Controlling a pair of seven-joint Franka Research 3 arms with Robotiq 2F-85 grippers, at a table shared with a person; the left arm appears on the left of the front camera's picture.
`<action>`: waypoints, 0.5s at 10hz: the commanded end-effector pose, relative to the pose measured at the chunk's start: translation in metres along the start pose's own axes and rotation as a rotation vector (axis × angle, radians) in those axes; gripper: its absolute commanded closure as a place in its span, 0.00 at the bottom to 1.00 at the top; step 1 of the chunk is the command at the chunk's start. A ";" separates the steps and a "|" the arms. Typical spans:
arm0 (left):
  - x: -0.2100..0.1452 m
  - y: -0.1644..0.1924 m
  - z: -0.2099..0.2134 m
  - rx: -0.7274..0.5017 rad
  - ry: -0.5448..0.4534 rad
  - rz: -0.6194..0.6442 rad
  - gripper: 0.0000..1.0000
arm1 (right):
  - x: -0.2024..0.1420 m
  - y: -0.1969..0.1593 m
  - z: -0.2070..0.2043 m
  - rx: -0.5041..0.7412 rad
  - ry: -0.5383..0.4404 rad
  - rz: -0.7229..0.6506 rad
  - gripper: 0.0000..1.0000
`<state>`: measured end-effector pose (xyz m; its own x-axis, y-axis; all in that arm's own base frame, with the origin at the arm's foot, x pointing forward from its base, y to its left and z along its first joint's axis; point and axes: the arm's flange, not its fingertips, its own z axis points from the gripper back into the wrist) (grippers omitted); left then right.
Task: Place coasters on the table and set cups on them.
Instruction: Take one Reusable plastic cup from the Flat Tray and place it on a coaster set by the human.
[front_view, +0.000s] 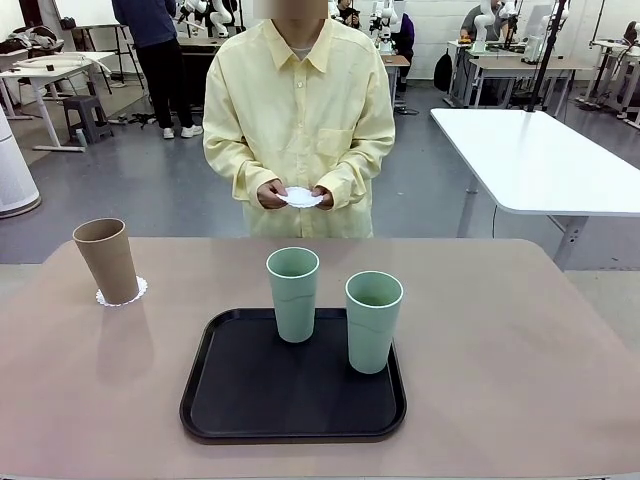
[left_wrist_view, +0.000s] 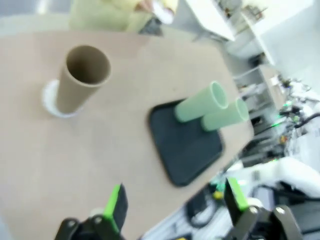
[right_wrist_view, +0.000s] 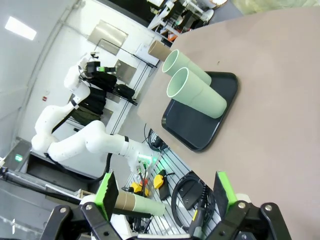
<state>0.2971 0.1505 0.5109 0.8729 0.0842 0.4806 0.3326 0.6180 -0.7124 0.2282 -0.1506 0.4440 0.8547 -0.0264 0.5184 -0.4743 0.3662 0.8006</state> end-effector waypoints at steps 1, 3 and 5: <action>0.004 0.034 0.018 -0.121 0.016 0.067 0.00 | 0.002 0.000 0.000 0.013 -0.008 0.015 0.00; -0.003 0.067 0.042 -0.157 0.088 0.077 0.00 | 0.002 0.000 0.000 0.013 -0.008 0.015 0.00; -0.005 0.096 0.056 -0.161 0.116 0.093 0.00 | 0.002 0.000 0.000 0.013 -0.008 0.015 0.00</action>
<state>0.2924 0.2355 0.4698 0.9354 0.0628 0.3479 0.2789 0.4734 -0.8355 0.2282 -0.1505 0.4440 0.8547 -0.0262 0.5184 -0.4743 0.3660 0.8006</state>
